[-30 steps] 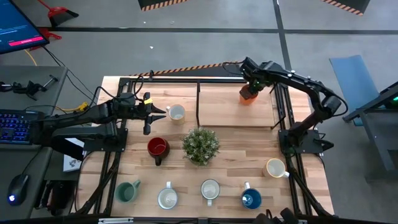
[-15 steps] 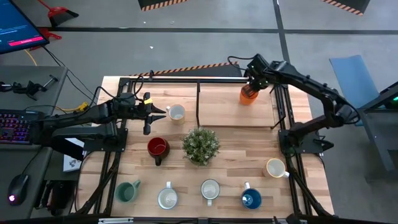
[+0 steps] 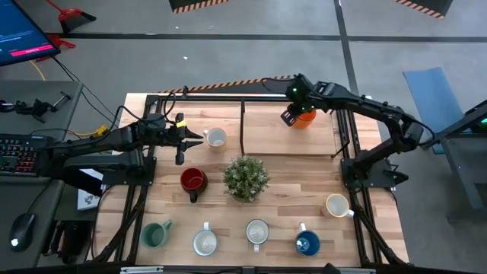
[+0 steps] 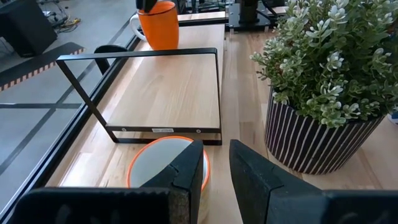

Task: Place coffee mugs
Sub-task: Put the orange mug on the shelf

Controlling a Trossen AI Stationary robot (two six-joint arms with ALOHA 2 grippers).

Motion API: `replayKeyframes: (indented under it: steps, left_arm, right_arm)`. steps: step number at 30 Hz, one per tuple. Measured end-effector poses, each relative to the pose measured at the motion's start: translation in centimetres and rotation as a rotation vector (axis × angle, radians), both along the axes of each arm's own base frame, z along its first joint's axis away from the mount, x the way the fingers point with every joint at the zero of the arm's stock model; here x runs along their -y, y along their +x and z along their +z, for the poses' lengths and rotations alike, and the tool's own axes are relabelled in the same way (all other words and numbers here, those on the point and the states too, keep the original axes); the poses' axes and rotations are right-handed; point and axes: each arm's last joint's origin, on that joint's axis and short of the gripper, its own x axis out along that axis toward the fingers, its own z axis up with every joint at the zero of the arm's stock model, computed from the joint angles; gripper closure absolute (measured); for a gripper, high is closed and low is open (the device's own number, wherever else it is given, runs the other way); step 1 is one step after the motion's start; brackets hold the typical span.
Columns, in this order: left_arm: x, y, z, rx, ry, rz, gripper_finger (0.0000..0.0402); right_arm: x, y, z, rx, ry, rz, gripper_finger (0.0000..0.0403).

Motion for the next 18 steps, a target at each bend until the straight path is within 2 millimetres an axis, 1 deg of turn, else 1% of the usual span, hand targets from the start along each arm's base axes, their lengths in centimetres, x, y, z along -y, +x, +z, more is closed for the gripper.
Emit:
replayKeyframes:
  steps: [5,8,18]
  left_arm:
    - [0.0,0.0,0.0,-0.001,-0.001,0.0,0.0332]
    - [0.0,0.0,0.0,-0.001,-0.002,0.0,0.0332]
    - [0.0,0.0,0.0,-0.001,-0.002,0.001,0.0332]
  right_arm:
    - [0.2,1.1,-1.5,-0.05,0.013,0.027,0.0311]
    - [0.4,1.4,-2.1,-0.078,0.003,0.024,0.0311]
    - [0.5,1.3,-2.4,-0.109,0.015,0.02,0.0311]
